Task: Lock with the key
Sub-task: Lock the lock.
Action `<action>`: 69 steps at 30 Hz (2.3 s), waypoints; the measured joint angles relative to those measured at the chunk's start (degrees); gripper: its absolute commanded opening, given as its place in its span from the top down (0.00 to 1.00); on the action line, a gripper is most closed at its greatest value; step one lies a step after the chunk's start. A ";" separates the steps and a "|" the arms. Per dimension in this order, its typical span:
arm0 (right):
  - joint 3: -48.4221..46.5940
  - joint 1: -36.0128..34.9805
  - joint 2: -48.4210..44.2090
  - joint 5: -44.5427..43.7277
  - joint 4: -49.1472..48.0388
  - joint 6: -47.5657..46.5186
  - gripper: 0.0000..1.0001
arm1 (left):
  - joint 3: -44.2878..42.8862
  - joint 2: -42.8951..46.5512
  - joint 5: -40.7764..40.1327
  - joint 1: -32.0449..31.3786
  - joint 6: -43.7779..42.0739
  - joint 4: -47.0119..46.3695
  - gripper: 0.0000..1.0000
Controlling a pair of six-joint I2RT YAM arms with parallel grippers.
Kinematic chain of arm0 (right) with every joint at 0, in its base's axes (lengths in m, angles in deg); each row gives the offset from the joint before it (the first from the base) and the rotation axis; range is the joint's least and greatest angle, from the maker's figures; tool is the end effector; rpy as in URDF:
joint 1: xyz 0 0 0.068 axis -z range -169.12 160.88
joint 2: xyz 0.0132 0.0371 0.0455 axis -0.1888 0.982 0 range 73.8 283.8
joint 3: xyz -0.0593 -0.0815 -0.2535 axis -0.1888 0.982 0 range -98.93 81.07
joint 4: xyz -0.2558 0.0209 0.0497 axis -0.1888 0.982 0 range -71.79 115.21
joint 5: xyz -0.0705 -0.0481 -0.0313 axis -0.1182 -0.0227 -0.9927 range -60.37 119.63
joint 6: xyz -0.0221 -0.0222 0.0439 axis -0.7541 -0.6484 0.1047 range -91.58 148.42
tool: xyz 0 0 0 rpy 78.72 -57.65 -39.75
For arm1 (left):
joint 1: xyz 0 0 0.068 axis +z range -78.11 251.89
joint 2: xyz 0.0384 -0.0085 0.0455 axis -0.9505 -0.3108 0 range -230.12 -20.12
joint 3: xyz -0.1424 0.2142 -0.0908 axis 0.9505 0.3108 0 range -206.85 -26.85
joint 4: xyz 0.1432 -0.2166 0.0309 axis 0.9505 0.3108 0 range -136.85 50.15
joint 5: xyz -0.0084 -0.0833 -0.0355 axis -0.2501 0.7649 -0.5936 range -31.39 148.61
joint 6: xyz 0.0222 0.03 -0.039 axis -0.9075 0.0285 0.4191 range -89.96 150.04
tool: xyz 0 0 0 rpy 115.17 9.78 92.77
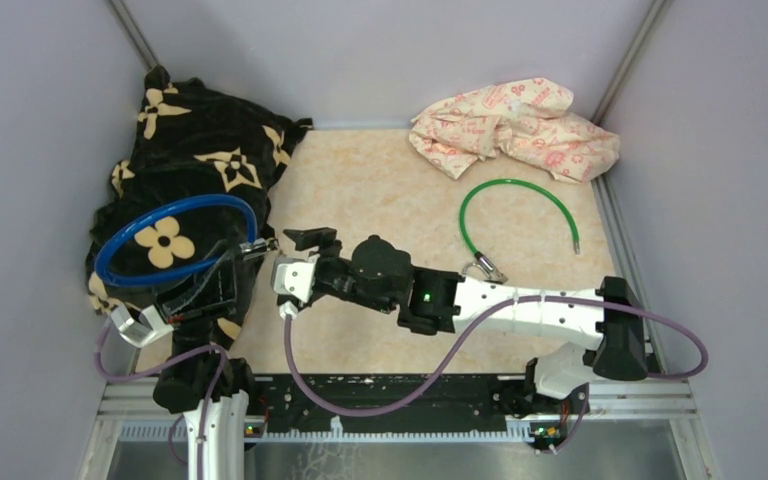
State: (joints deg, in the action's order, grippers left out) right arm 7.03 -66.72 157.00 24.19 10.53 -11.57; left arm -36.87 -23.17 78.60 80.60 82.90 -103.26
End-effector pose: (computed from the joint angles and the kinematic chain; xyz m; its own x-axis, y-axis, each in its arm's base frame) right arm 0.0783 0.3406 0.3931 0.6075 -0.2160 -0.7644 -0.7330 0.2184 -0.6443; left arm 0.0419 -0.0059 0.3130 0.5262 -0.6772 -0.5142 0.7099 0.6828 -0.1728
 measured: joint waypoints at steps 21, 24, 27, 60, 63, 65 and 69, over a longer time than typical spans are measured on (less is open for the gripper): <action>0.44 -5.92 1.14 -10.93 -9.75 -8.02 0.64 | 0.00 0.00 0.17 0.04 0.04 0.35 1.00; 0.02 -5.90 2.95 -11.21 -9.46 -8.33 0.70 | 0.00 0.02 0.17 0.04 0.04 0.37 1.00; 0.00 -5.84 4.22 -11.37 -8.87 -8.52 0.73 | 0.00 0.02 0.09 0.07 0.02 0.70 1.00; 0.57 -3.91 3.32 -11.52 -11.43 -9.09 0.66 | 0.00 0.02 0.15 0.07 0.04 1.09 1.00; 0.57 -3.41 3.32 -11.50 -11.43 -9.07 0.66 | 0.00 0.02 0.15 0.07 0.04 1.18 1.00; 0.57 -3.21 3.32 -11.43 -11.43 -9.05 0.65 | 0.00 0.02 0.15 0.07 0.02 1.22 1.00; 0.57 -3.04 3.34 -11.26 -11.39 -9.05 0.66 | 0.00 0.02 0.15 0.07 0.02 1.31 1.00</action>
State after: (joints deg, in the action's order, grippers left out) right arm 7.59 -69.76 160.35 12.94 -0.86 -20.62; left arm -36.87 -23.15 78.75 80.67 82.92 -101.94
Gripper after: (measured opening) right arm 0.343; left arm 0.260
